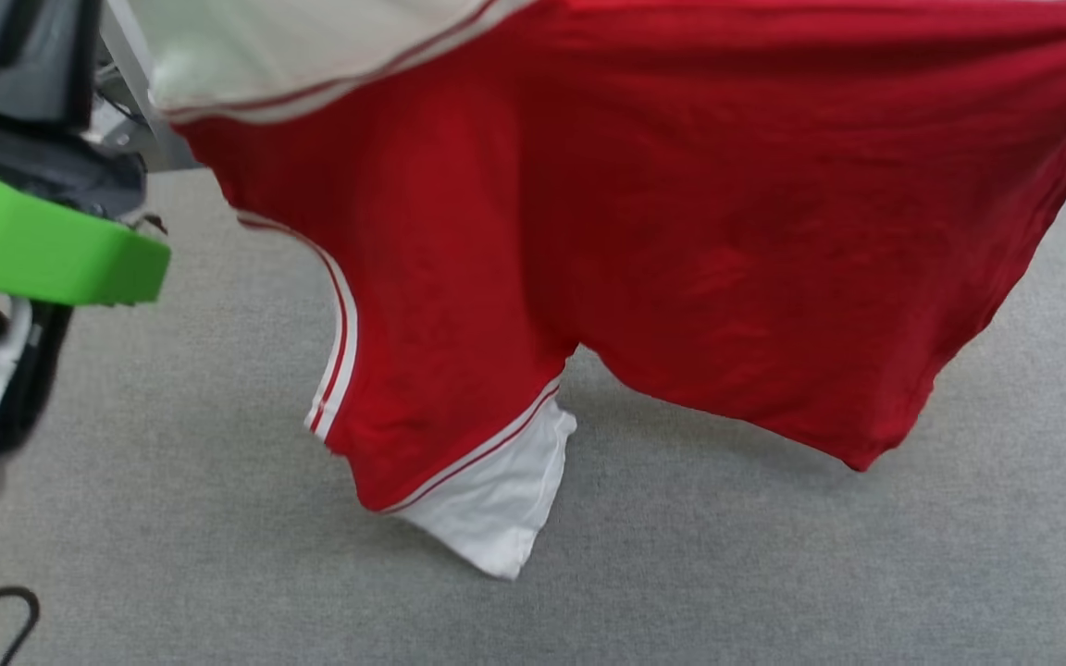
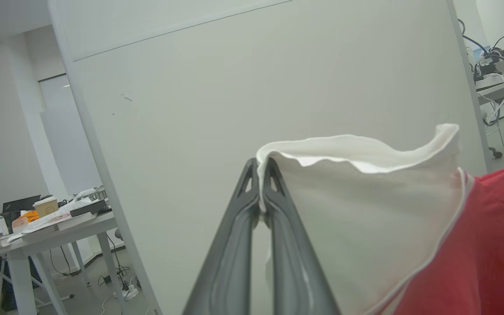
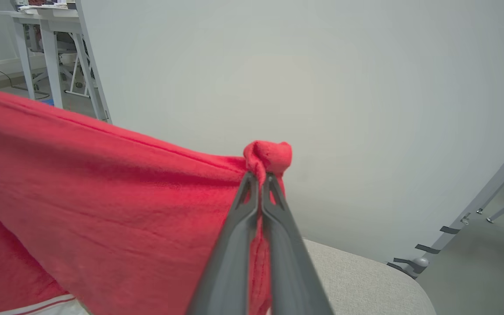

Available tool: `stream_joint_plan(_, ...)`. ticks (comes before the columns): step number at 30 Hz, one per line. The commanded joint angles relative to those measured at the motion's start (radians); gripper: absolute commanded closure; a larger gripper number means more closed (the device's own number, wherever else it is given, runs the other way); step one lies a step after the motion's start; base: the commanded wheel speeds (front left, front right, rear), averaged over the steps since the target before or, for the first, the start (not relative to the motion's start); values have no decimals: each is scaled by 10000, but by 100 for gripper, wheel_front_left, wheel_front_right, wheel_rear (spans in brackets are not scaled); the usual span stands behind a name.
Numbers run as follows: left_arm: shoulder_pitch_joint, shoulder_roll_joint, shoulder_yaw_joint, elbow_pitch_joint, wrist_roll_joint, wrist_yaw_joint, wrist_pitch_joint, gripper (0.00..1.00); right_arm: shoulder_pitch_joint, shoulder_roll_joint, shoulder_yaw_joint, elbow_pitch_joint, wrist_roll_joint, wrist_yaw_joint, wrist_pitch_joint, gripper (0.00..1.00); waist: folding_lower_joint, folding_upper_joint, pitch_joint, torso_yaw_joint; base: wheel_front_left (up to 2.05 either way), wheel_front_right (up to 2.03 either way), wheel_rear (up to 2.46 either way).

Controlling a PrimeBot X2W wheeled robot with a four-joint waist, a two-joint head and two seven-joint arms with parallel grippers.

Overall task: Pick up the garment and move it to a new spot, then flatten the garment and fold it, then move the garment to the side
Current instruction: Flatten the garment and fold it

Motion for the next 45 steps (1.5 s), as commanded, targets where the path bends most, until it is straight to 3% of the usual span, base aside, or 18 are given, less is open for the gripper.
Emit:
stream_joint_plan(1,-428,166,93,77,137,-137,60,100,-240,-19,-112,-87,-44,-7,-127,100,0,-1,641,-109,0,0,0)
stream_joint_plan(7,-2053,706,96,621,107,-1003,596,100,-1158,-92,-365,-169,-161,-7,-346,100,0,-1,1998,-99,0,0,0)
stream_joint_plan(11,-3381,897,-104,1409,-120,-1873,1026,100,-2186,-232,-355,142,-312,-7,-462,100,0,-1,3111,-106,0,0,0)
stream_joint_plan(17,-6161,715,-328,3151,-107,-2877,1189,100,-4327,-519,141,1522,-720,-7,-1151,100,0,-1,4641,-133,0,0,0)
stream_joint_plan(24,-9995,-373,-1127,5890,681,-3257,405,100,-7009,-509,1056,3849,-1403,-7,-2281,100,0,-1,5669,-146,0,0,0)
stream_joint_plan(31,-12367,-1091,-1809,9183,1488,-3345,-1333,100,-9337,165,1458,6544,-2316,-7,-3829,100,0,-1,6178,-191,0,0,0)
stream_joint_plan(37,-12509,-1330,-2381,10802,1414,-3374,-2899,100,-10222,785,1859,7946,-2834,-7,-5102,100,0,-1,6457,35,0,0,0)
stream_joint_plan(45,-10729,-1520,-3867,11255,175,-3378,-4291,100,-9688,984,3427,8625,-2703,-7,-6219,100,0,-1,6398,379,0,0,0)
